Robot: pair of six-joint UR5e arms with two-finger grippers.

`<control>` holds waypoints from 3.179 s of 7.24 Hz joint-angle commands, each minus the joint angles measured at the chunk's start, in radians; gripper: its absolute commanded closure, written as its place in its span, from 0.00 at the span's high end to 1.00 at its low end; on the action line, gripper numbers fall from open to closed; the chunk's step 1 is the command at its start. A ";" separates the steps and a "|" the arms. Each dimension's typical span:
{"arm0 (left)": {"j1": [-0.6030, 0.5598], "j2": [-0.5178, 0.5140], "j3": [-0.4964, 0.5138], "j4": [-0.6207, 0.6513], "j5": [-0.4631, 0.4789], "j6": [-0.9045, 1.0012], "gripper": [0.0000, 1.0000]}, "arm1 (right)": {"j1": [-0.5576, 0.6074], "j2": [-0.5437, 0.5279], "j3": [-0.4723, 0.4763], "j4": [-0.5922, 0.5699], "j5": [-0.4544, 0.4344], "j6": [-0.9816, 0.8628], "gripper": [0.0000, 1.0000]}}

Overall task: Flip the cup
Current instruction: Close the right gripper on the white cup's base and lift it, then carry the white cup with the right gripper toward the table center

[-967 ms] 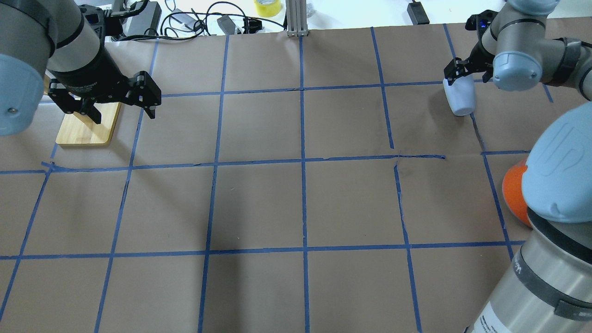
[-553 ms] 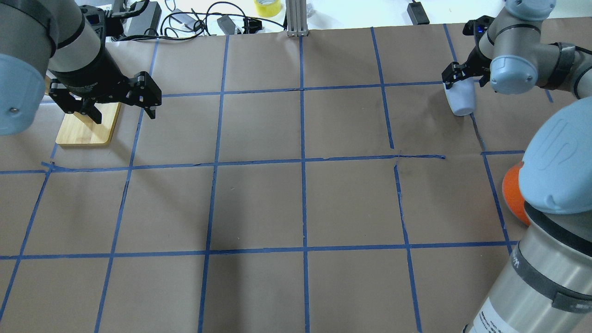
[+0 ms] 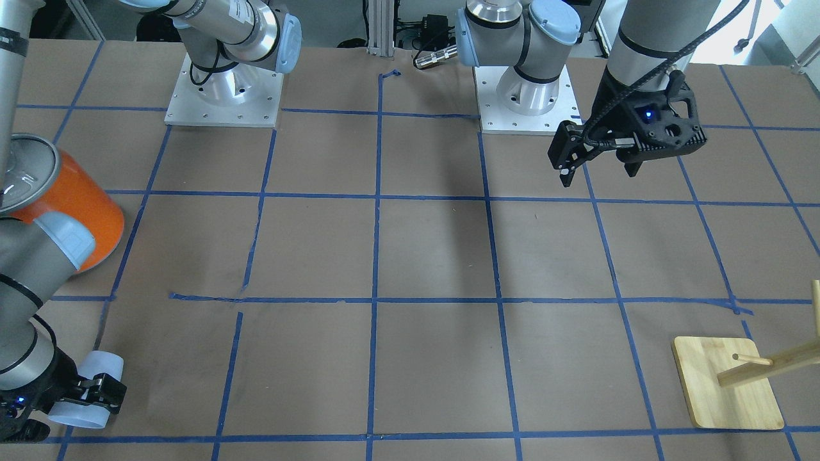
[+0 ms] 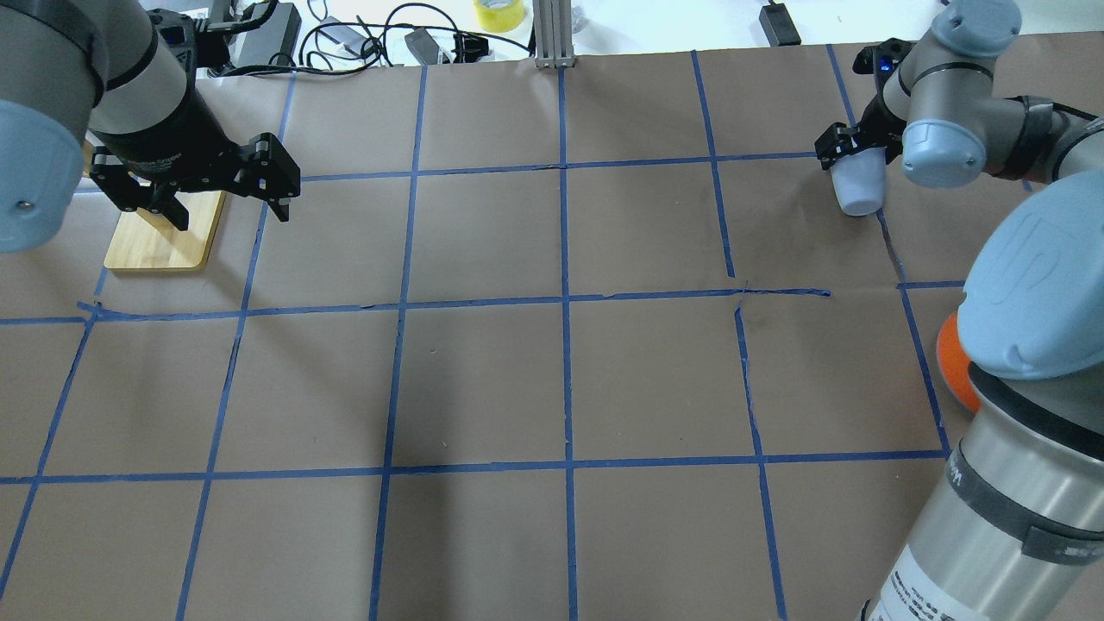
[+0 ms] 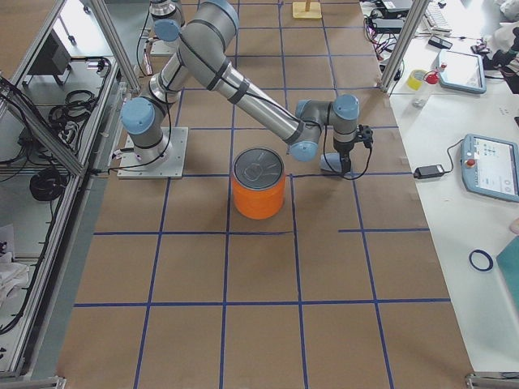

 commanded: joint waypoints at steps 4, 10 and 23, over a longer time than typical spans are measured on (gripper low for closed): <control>0.008 0.001 0.006 0.005 0.004 0.000 1.00 | 0.002 -0.002 0.002 0.040 0.001 -0.002 0.33; 0.014 0.001 0.003 0.013 0.002 -0.001 1.00 | 0.137 -0.134 -0.004 0.281 -0.017 -0.047 0.00; 0.197 0.007 0.021 -0.137 0.010 0.169 1.00 | 0.727 -0.071 0.014 0.115 0.067 -0.757 0.00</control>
